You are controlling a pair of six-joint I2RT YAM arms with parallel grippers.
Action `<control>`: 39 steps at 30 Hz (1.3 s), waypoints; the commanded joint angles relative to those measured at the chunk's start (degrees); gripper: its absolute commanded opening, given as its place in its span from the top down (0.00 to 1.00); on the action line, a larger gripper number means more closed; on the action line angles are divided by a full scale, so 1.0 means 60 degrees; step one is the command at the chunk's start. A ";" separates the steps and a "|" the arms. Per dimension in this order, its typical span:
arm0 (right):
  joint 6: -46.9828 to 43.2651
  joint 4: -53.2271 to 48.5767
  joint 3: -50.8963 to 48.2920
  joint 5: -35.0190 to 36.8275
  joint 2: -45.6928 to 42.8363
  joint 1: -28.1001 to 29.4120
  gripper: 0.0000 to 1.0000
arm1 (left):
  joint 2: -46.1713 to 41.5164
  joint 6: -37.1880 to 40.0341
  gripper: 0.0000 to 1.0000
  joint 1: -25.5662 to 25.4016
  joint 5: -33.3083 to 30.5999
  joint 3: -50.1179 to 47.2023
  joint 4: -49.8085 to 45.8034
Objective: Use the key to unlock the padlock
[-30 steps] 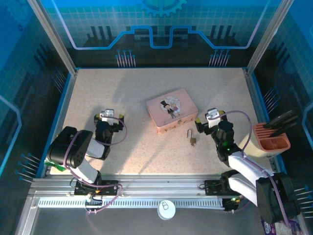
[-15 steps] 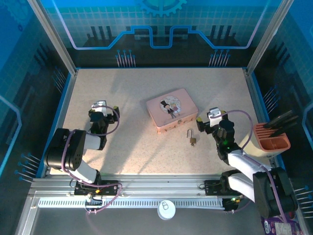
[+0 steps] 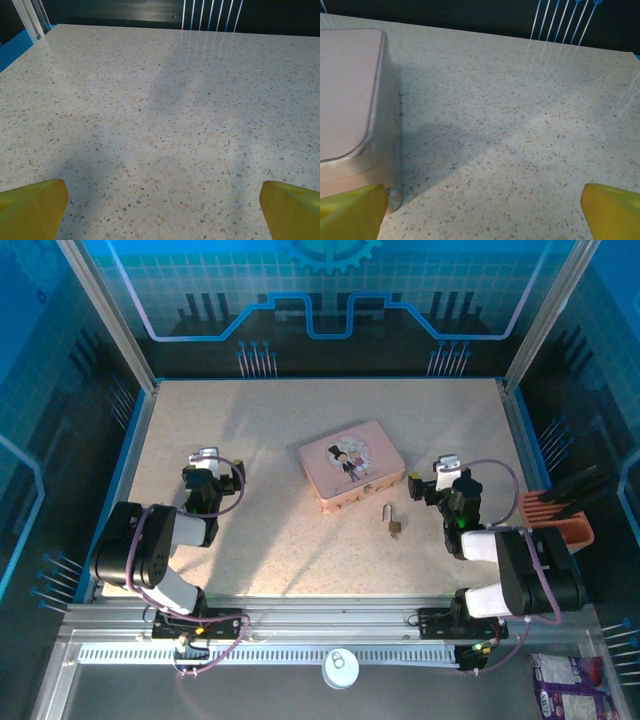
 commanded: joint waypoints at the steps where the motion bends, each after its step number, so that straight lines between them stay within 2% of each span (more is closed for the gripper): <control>1: 0.0443 0.1810 0.0119 -0.0245 0.0920 -0.0225 0.00 | -0.0105 -0.0199 0.01 -0.0013 0.0204 0.0173 0.0003; 2: 0.0434 0.2107 0.0123 -0.0205 0.1114 -0.0222 0.00 | -0.0124 -0.0203 0.01 -0.0014 0.0209 0.0173 0.0007; 4: 0.0496 0.1107 0.0378 -0.0167 0.0843 -0.0226 0.00 | -0.0124 -0.0198 0.01 -0.0016 0.0211 0.0173 0.0006; 10: 0.0491 0.0076 0.1040 0.0609 0.0964 -0.0028 0.00 | -0.0121 -0.0193 0.01 -0.0014 0.0214 0.0177 -0.0003; 39: 0.0314 0.0060 0.1113 0.1077 0.1019 0.0244 0.00 | -0.0123 -0.0195 0.01 -0.0015 0.0220 0.0173 -0.0011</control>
